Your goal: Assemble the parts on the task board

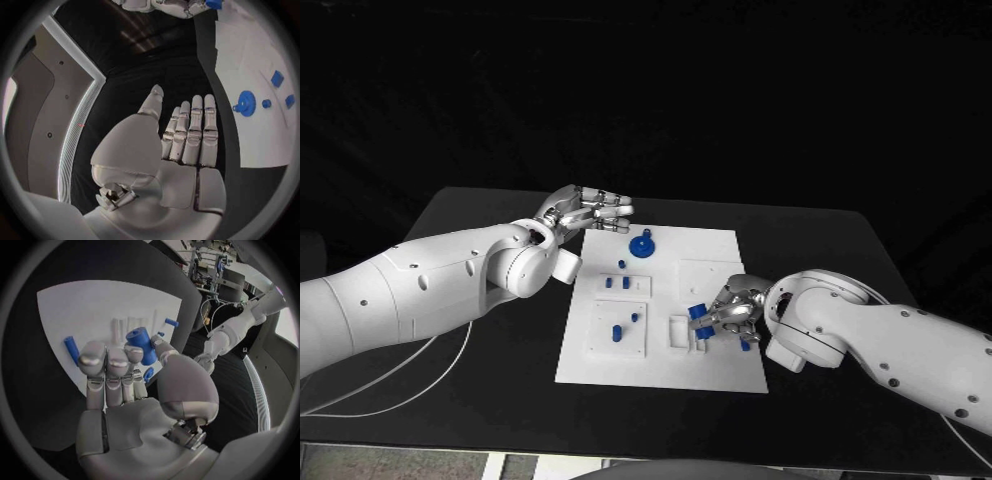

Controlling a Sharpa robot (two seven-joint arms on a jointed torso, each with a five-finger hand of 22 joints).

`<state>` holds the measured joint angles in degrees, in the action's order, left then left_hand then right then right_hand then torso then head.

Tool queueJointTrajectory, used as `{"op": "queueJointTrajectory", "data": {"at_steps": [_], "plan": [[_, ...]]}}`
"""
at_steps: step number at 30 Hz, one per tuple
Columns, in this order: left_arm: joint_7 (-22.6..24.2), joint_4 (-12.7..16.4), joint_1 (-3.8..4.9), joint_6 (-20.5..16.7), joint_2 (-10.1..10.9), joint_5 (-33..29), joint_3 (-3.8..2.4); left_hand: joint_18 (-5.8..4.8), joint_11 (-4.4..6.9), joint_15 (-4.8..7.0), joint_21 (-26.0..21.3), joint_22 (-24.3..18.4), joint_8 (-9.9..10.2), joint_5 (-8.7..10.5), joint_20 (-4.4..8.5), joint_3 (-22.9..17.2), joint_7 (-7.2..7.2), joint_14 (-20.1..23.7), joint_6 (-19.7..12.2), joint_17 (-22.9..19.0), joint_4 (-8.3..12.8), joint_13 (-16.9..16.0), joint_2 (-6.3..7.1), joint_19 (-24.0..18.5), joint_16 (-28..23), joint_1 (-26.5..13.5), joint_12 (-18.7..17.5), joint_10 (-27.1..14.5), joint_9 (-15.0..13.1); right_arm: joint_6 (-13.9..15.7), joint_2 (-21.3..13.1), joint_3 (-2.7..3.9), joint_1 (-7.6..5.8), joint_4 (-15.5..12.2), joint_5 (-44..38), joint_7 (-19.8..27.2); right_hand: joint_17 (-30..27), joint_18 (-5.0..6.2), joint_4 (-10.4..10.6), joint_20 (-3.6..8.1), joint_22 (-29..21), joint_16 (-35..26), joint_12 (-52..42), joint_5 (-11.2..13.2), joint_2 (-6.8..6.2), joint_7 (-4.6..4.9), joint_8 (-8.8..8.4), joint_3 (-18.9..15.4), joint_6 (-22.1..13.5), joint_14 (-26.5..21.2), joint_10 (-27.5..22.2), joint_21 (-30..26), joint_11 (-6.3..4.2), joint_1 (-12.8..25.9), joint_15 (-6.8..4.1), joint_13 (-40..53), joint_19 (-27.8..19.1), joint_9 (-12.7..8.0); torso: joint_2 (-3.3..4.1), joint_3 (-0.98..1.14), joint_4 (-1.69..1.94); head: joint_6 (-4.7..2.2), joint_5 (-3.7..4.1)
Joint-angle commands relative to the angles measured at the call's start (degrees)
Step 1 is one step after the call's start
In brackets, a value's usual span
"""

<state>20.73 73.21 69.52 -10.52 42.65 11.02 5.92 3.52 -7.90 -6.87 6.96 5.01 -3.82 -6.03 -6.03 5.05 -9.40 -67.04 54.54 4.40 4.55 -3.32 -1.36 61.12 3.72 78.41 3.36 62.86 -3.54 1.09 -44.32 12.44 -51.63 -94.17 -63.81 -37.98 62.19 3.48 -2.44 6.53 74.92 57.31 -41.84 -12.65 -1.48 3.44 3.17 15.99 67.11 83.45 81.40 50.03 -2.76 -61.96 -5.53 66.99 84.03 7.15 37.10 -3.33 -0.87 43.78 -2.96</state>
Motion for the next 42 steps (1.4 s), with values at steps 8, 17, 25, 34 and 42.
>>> {"op": "queueJointTrajectory", "data": {"at_steps": [8, 17, 25, 34, 42], "plan": [[0.2, 0.1, -0.04, 1.6, -0.4, 0.3, -0.05, 0.82, -0.11, -0.17, 0.2, -0.1, -0.1, -0.38, -0.19, -0.2, 0.25, 0.4, 0.7, 0.0, -0.2, -0.1, -0.35, 0.0, -0.2, -0.4, 0.1, -0.4, 0.0, -3.7, 2.7, -0.3, -0.09, 2.1, -4.5, -0.9, 0.2, -0.61, 1.0, 0.55, 6.3, 0.4, 0.4, 0.4, 0.83, -1.47, 0.48, -0.6, 3.1, 0.1, 0.1, -0.1, -0.29, 1.0, -0.33, -0.3, 2.4, 0.2, 0.1, 0.07, -0.01, 0.26, -0.52], [0.1, 0.1, -0.03, 1.9, -0.5, 0.3, -0.05, 0.83, -0.09, -0.21, 0.2, -0.2, -0.1, -0.39, -0.24, -0.2, 0.4, 0.5, 1.2, 0.0, -0.6, -0.1, -0.52, -0.1, -0.2, -0.9, 0.1, -0.5, 0.0, -4.9, 4.6, -0.9, -0.09, 3.8, -7.2, -0.8, 0.3, -0.68, 3.4, 0.5, 6.3, 0.5, 0.5, 2.2, 0.92, -1.49, 0.48, 0.1, 3.4, 0.1, 0.1, 0.0, -0.27, 2.8, -0.28, -0.6, 2.4, 0.1, 0.05, -0.01, 0.06, 0.47, -0.86], [-0.1, 0.1, -0.02, 2.1, -0.6, 0.4, -0.05, 0.84, -0.18, -0.24, 0.3, -0.3, -0.1, -0.4, -0.27, -0.2, 0.31, 0.6, 1.1, 0.0, -0.8, -0.1, -0.55, -0.2, -0.2, -1.0, 0.1, -0.6, 0.0, -6.3, 5.6, -1.26, -0.1, 4.7, -8.3, -0.9, 0.4, -0.72, 4.2, 0.48, 6.3, 0.5, 0.8, 3.3, 0.84, -1.53, 0.48, 0.1, 3.6, 0.2, 0.2, -0.1, -0.27, 3.5, -0.26, -0.9, 2.4, 0.2, 0.08, 0.06, -0.11, 0.62, -1.13], [-0.3, 0.1, -0.01, 2.5, -0.6, 0.4, -0.05, 0.85, -0.22, -0.3, 0.2, -0.3, -0.1, -0.37, -0.31, -0.2, 0.28, 0.7, 1.1, 0.0, -1.0, -0.1, -0.56, -0.2, -0.2, -1.1, 0.1, -0.7, 0.0, -8.3, 5.9, -1.45, -0.1, 4.7, -8.4, -1.0, 0.4, -0.77, 4.6, 0.46, 6.3, 0.5, 0.9, 4.1, 0.67, -1.5, 0.48, 0.0, 3.6, 0.2, 0.2, -0.1, -0.24, 3.9, -0.22, -1.1, 2.3, 0.2, 0.08, 0.05, -0.11, 0.86, -1.35], [-0.4, 0.2, -0.01, 2.7, -0.5, 0.4, -0.05, 0.89, -0.23, -0.34, 0.2, -0.3, -0.1, -0.36, -0.36, -0.2, 0.29, 0.8, 1.1, 0.0, -1.2, -0.1, -0.56, -0.3, -0.2, -1.2, 0.1, -0.7, 0.0, -9.1, 5.8, -1.51, -0.1, 4.1, -8.2, -1.0, 0.4, -0.81, 4.7, 0.43, 6.3, 0.5, 1.0, 3.6, 0.58, -1.52, 0.48, -0.1, 3.7, 0.2, 0.2, -0.1, -0.26, 3.7, -0.2, -1.3, 2.3, 0.2, 0.05, 0.09, -0.17, 0.96, -1.52]]}}
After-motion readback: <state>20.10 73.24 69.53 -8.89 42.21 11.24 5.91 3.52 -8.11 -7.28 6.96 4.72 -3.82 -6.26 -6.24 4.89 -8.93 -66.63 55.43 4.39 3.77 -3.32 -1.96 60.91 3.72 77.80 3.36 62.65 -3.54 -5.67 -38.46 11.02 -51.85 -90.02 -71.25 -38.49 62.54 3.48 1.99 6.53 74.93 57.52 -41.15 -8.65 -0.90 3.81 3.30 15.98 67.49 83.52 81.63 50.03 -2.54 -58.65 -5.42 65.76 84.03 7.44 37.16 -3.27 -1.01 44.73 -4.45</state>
